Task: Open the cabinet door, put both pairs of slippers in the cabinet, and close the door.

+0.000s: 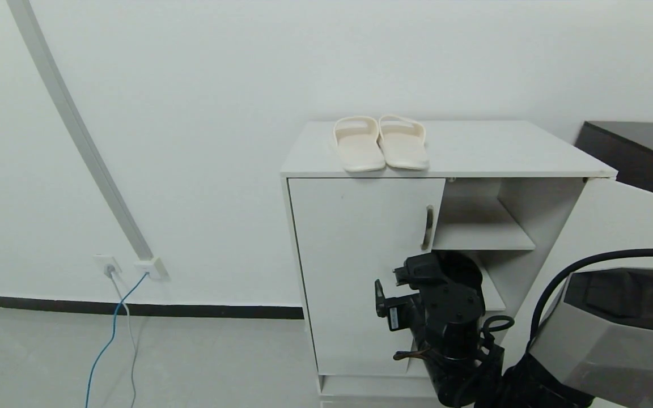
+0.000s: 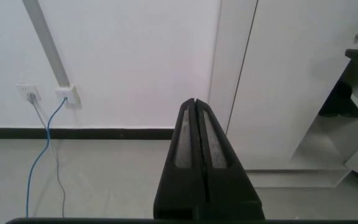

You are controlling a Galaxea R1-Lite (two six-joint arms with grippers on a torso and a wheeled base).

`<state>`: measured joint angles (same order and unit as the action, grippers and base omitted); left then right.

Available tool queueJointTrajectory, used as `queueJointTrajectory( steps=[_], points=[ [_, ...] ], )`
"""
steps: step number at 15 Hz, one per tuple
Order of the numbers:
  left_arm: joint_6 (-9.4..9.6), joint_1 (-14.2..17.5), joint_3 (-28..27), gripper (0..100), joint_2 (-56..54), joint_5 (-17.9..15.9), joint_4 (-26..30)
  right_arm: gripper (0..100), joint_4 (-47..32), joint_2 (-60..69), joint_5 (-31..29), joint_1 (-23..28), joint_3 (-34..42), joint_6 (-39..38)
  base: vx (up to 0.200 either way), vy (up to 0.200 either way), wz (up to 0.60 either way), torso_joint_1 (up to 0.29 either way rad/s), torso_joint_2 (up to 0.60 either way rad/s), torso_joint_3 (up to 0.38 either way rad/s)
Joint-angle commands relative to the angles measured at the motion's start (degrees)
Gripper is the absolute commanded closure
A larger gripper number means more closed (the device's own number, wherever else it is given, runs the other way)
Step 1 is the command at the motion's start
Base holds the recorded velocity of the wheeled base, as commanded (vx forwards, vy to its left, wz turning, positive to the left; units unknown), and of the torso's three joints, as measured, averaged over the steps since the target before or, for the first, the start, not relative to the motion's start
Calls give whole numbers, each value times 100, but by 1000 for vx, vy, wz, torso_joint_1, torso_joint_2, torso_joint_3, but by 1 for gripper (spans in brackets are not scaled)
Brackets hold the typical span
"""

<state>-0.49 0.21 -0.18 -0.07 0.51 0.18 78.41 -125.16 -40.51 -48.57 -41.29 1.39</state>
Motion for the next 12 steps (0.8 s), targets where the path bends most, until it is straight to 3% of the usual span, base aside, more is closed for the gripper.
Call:
queueJointTrajectory(
  steps=[1, 12],
  points=[
    [-4, -3, 1, 100, 7, 2, -1, 0, -1, -8, -1, -4, 7, 2, 0, 0, 0, 163, -481, -315],
    [-4, -3, 1, 100, 7, 2, -1, 0, 8, -17, -1, -4, 33, 2, 0, 0, 0, 207, -526, -320]
  ],
)
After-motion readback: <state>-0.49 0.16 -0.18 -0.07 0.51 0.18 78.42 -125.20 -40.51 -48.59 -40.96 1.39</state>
